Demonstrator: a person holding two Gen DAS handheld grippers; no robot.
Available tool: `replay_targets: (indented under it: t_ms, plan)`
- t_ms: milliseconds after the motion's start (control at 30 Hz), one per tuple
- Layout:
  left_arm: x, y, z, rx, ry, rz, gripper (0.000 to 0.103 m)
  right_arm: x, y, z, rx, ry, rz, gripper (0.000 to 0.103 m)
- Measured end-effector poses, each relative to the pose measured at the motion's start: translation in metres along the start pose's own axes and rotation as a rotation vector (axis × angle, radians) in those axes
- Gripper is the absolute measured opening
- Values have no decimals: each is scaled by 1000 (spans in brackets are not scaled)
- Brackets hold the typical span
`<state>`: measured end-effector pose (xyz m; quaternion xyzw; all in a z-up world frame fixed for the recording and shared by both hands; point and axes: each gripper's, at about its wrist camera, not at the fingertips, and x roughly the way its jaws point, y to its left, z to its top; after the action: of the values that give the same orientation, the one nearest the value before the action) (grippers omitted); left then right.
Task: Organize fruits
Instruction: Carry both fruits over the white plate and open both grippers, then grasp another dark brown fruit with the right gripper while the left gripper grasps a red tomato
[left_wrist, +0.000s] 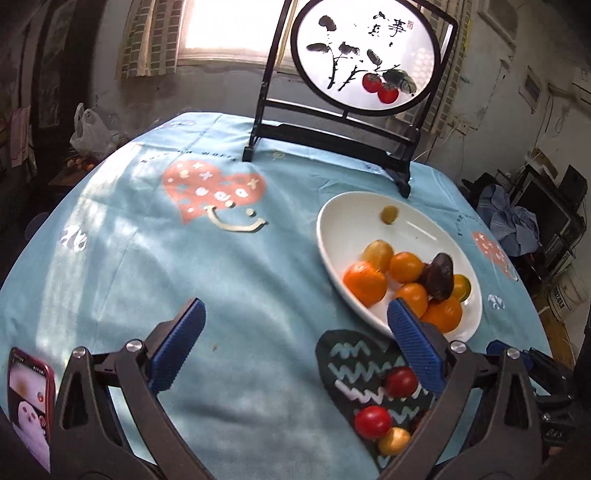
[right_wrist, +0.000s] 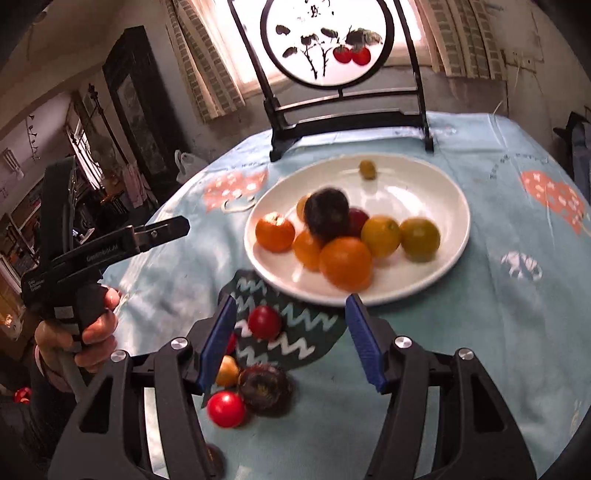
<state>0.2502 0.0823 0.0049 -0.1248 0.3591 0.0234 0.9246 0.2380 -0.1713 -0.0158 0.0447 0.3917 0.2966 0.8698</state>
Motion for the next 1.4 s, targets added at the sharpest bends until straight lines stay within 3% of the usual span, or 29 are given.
replay_targets:
  t_ms: [167,267,600,767,1200,1300,1367,1400]
  plan:
    - [-7,5,-11,22,-5,46,101,15,18,-24,-47,122,-20,62]
    - [-10,-2,-14,66,-19,63,101,19,24,-27,-70,149,0,58]
    - [-14,-19,-19,158,-21,77,101,16,12,-30,-35,164,-8,54]
    - [-15,-19,-18,160,-25,84,101,31,12,-36,-15,208,8,48]
    - [-15,-22,-20,190,-25,103,101,35,11,-36,2,197,27,42]
    - [-18,-21,-21,223,-4,46,100,26,2,-31,47,161,42,42]
    - [-19,-21,-23,249,44,-53,97,20,-4,-27,71,135,35,42]
    - [-19,-21,-25,252,74,-109,90,18,-6,-26,83,129,34,42]
